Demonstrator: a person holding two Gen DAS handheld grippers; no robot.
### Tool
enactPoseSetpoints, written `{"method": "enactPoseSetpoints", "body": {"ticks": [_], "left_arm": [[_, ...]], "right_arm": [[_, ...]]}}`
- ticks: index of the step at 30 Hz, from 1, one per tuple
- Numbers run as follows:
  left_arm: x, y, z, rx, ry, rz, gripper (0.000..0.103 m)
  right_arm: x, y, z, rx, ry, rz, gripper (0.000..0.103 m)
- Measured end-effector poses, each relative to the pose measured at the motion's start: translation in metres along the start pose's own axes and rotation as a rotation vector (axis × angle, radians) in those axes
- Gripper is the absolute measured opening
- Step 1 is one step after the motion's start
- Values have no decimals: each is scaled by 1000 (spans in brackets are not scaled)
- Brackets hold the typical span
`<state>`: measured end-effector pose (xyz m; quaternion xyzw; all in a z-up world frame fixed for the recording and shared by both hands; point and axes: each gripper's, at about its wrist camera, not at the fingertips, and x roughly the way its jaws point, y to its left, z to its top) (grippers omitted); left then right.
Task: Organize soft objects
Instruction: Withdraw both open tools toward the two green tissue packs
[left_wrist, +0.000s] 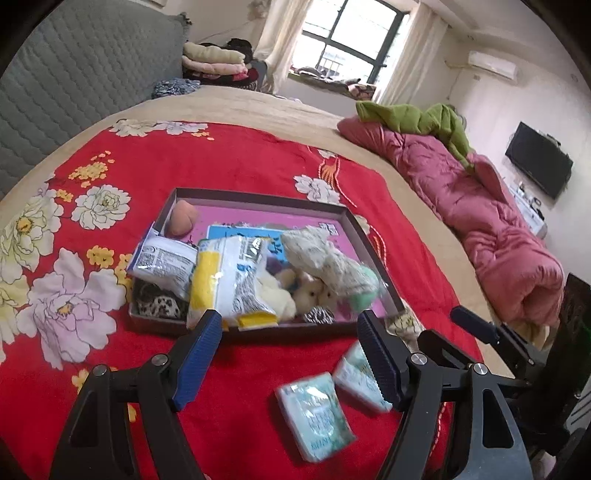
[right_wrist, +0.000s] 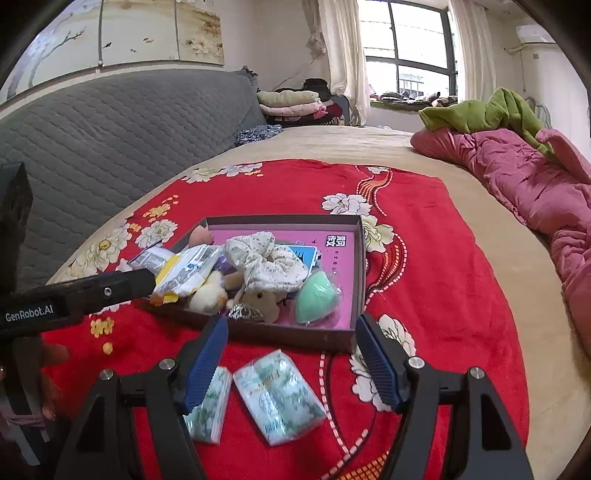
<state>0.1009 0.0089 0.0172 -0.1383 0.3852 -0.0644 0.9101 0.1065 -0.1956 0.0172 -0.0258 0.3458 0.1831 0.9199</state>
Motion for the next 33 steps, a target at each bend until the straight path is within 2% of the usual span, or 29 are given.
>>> {"method": "enactPoseSetpoints", "body": {"ticks": [5, 11, 14, 21, 25, 33], "left_arm": [[-3, -7, -10, 4, 42, 31, 77], [5, -18, -33, 15, 143, 35, 77], [11, -22, -43, 29, 169, 61, 77], [29, -26, -60, 29, 269, 60, 77], [37, -29, -65, 40, 299, 75, 77], [56, -23, -66, -8, 385, 69, 77]], "right_arm": [[-10, 1, -5, -22, 3, 10, 71], [-13, 7, -15, -68, 34, 35, 72], [-12, 9, -22, -98, 47, 12, 72], [-8, 2, -34, -125, 87, -14, 72], [-4, 1, -39, -167, 104, -27, 72], [14, -1, -56, -198, 168, -1, 72]]}}
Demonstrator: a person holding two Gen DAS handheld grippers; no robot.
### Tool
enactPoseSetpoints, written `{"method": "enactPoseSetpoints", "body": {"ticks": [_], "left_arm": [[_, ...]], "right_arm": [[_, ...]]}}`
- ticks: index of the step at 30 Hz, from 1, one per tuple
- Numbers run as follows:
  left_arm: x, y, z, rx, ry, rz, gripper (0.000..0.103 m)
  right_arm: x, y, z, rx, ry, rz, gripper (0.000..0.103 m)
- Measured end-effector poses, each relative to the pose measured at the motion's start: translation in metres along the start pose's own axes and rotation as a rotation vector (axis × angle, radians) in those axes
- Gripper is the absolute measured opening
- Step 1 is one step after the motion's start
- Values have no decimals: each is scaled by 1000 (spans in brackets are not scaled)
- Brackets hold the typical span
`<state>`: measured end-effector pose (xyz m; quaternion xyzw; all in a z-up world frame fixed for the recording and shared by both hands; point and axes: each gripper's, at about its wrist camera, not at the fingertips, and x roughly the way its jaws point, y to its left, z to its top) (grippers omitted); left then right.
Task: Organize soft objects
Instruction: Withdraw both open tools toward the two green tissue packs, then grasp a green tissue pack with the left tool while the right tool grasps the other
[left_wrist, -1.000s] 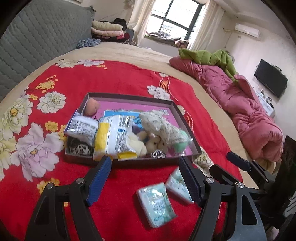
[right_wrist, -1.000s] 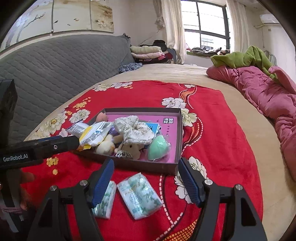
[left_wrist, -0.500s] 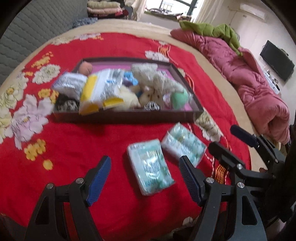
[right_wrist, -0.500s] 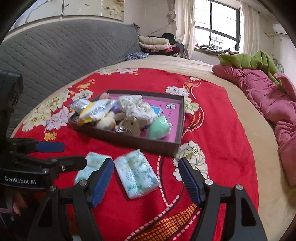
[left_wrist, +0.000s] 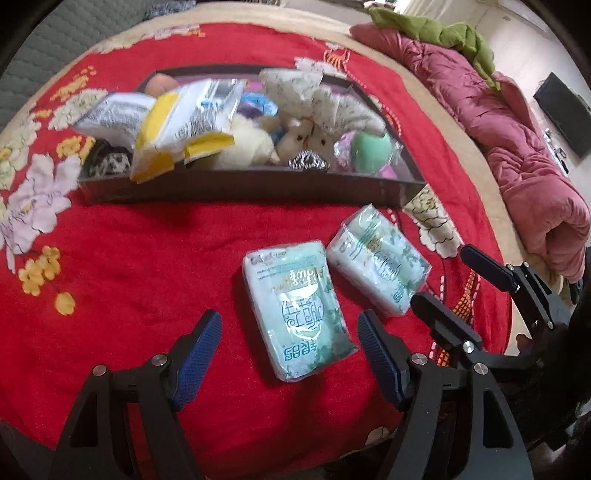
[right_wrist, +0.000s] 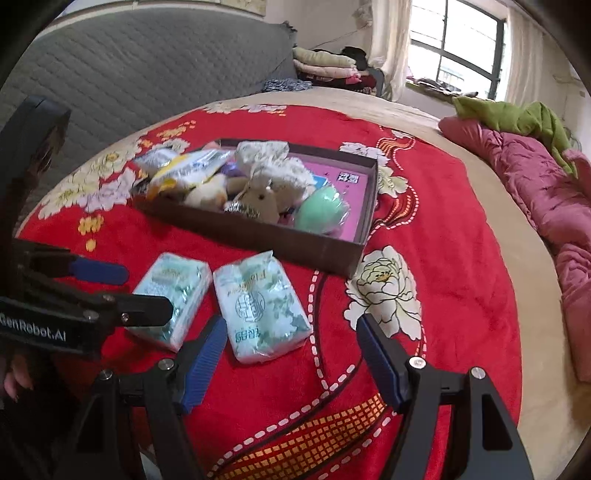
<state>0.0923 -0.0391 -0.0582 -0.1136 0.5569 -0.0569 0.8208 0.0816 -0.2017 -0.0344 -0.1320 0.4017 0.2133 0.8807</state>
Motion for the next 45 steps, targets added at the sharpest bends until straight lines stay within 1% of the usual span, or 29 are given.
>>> {"method": "enactPoseSetpoints", "body": {"ticks": [5, 8, 9, 11, 12, 15, 18, 19, 20, 21, 22, 23, 24, 25, 26, 27, 32, 37, 40, 45], "left_arm": [[12, -3, 3, -6, 37, 18, 77], [27, 1, 3, -44, 82, -7, 77], [28, 2, 2, -48, 77, -8, 77], [31, 2, 1, -47, 71, -7, 77], [30, 2, 1, -50, 70, -6, 77], [32, 1, 1, -54, 71, -1, 77], [33, 0, 2, -57, 71, 8, 77], [33, 0, 2, -60, 68, 10, 77], [33, 0, 3, -63, 67, 12, 77], [35, -1, 5, -69, 69, 14, 77], [35, 0, 6, -75, 69, 12, 76], [35, 1, 8, -79, 67, 14, 72], [35, 3, 10, -85, 59, 20, 64], [36, 5, 11, -90, 55, 24, 60], [35, 8, 12, -101, 53, 26, 52], [34, 12, 13, -117, 44, 17, 48], [28, 23, 12, -144, 27, -33, 45], [9, 20, 8, -110, -36, -38, 45], [-12, 16, 8, -70, -111, -26, 45], [-49, 23, 22, -71, -241, -13, 45]], "right_arm": [[15, 9, -4, -65, 30, 2, 72], [23, 16, -6, -119, 31, -9, 72], [27, 18, -5, -129, 31, -15, 72], [34, 20, -2, -139, 23, -24, 77], [37, 22, 0, -149, 16, -23, 78], [50, 25, 1, -168, 23, -20, 78], [61, 26, -1, -158, 35, -9, 78], [61, 25, -1, -154, 29, -6, 73], [61, 25, -1, -150, 24, -2, 63], [60, 24, -2, -146, 18, 3, 58], [58, 22, -2, -146, 8, 3, 57], [57, 22, -2, -149, 1, -3, 56], [56, 21, -3, -152, -3, -3, 56], [56, 20, -3, -152, -3, -1, 56], [55, 20, -3, -148, -1, 5, 55], [54, 18, -3, -141, -1, 17, 55], [41, 7, 1, -81, -32, 50, 55], [25, -8, 5, 23, -74, 88, 55], [15, -14, 9, 78, -99, 102, 55], [-7, -14, 21, 112, -173, 86, 55]]}}
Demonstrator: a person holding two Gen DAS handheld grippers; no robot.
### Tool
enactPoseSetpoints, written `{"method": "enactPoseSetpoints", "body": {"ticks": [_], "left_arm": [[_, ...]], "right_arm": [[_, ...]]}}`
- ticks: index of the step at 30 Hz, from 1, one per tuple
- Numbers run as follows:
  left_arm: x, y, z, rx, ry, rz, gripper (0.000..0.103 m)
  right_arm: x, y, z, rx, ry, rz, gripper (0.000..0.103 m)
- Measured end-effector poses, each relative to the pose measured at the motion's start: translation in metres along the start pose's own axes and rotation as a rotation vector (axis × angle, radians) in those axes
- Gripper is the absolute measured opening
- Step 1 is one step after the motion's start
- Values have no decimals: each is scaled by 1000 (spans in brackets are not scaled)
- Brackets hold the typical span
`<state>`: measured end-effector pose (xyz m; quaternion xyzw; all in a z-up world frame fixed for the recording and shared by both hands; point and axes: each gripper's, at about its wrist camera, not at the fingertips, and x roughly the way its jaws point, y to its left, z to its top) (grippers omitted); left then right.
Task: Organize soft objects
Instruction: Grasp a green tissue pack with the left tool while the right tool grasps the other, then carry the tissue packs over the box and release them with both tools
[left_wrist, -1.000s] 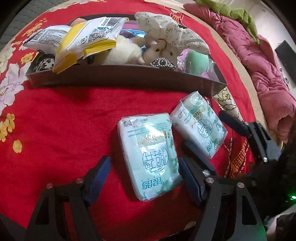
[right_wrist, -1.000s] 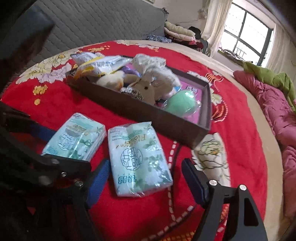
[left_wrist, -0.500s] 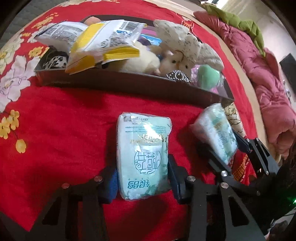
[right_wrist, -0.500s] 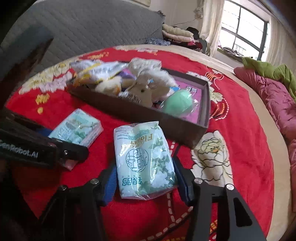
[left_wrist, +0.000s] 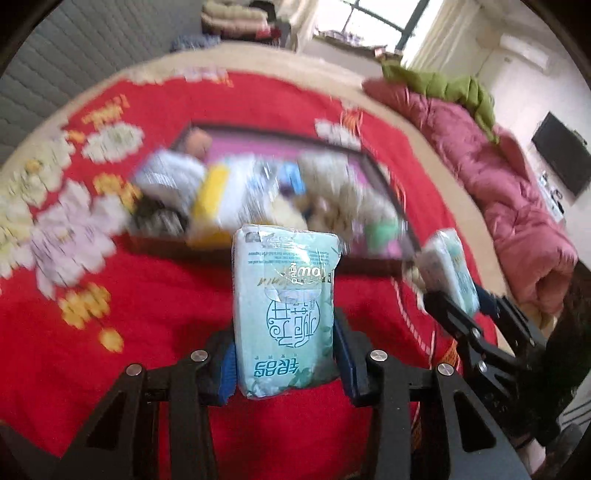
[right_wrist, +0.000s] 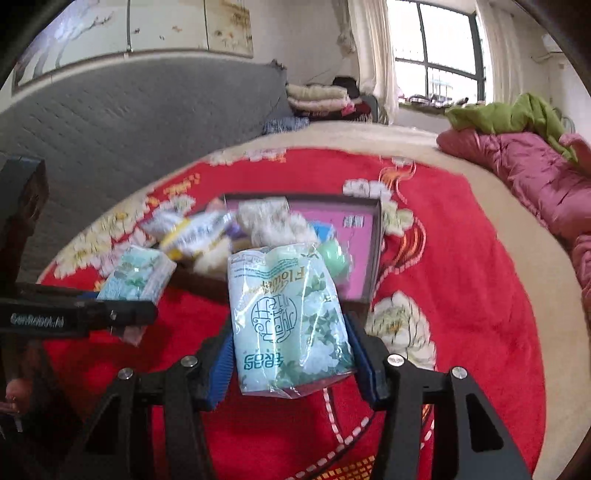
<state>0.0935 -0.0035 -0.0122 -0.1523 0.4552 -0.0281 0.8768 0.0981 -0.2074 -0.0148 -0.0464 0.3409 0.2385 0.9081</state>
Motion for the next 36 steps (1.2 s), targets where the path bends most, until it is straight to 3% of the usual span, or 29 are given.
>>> {"method": "enactPoseSetpoints", "body": {"ticks": [5, 18, 26, 36], "left_arm": [[-13, 16, 27, -16, -69, 6, 45], [2, 55, 81, -60, -116, 10, 45], [12, 65, 96, 9, -116, 32, 45], [47, 69, 99, 42, -38, -20, 45]], "right_arm": [[-13, 7, 19, 28, -59, -12, 55], [6, 27, 59, 79, -73, -14, 55], [33, 46, 91, 94, -90, -34, 55], [61, 65, 107, 78, -73, -45, 55]]}}
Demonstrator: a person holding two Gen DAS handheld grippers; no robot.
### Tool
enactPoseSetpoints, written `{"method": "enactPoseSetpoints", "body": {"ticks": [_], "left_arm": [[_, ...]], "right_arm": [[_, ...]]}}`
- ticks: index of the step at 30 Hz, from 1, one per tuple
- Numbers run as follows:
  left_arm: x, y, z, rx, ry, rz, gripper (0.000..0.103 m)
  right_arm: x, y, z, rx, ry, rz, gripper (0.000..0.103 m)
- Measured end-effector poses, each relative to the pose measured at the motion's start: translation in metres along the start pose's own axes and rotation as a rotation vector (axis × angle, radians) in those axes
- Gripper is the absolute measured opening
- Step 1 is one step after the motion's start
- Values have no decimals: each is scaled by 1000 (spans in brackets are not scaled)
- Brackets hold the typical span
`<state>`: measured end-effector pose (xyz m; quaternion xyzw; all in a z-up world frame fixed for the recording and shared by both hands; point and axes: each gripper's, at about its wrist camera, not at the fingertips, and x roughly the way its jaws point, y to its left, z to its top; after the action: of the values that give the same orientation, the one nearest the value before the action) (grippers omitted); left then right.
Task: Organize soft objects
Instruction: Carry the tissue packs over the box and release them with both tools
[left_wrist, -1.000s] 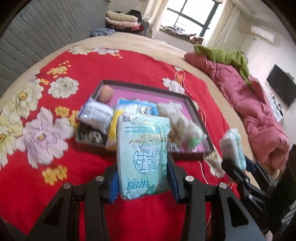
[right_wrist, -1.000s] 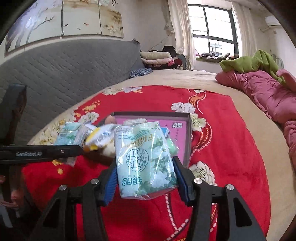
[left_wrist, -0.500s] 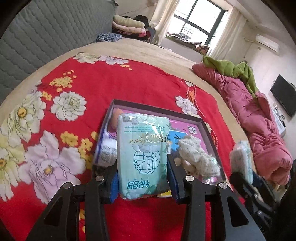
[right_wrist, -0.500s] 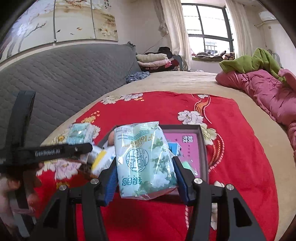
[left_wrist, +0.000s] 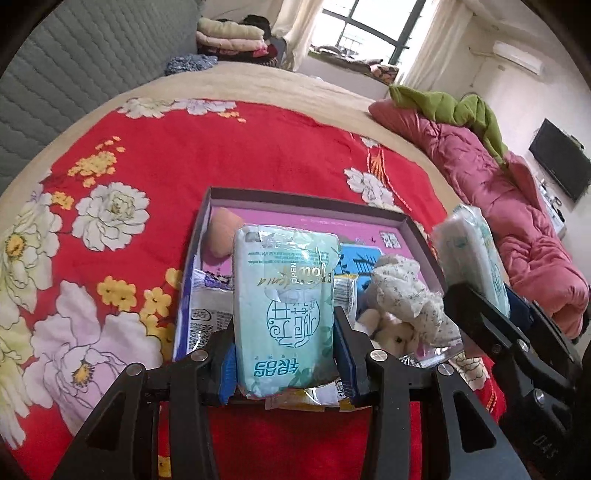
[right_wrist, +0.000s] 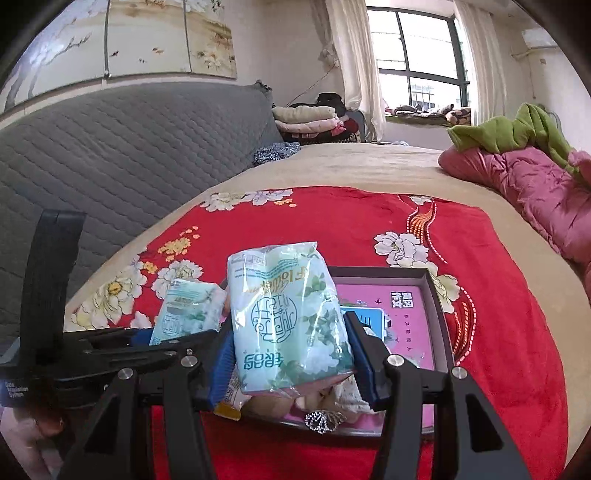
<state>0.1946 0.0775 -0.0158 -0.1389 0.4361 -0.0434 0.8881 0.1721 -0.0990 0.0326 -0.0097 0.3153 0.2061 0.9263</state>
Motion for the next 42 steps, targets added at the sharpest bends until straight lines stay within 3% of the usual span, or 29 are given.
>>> {"method": "enactPoseSetpoints", "body": {"ticks": [12, 23, 27, 31, 36, 42], "left_arm": [[8, 2, -1, 13, 9, -2, 45], [11, 7, -1, -12, 11, -19, 45], [11, 7, 0, -15, 11, -24, 46], [11, 8, 0, -33, 6, -57, 48], [6, 6, 2, -38, -23, -86, 68], [-11, 0, 3, -14, -66, -40, 73]], "right_arm": [[26, 1, -6, -26, 69, -30, 55], [65, 4, -32, -91, 221, -73, 56], [64, 9, -33, -125, 216, -84, 57], [58, 15, -30, -171, 201, -87, 67], [37, 28, -25, -263, 143, -87, 70], [11, 26, -20, -278, 105, -104, 70]]}}
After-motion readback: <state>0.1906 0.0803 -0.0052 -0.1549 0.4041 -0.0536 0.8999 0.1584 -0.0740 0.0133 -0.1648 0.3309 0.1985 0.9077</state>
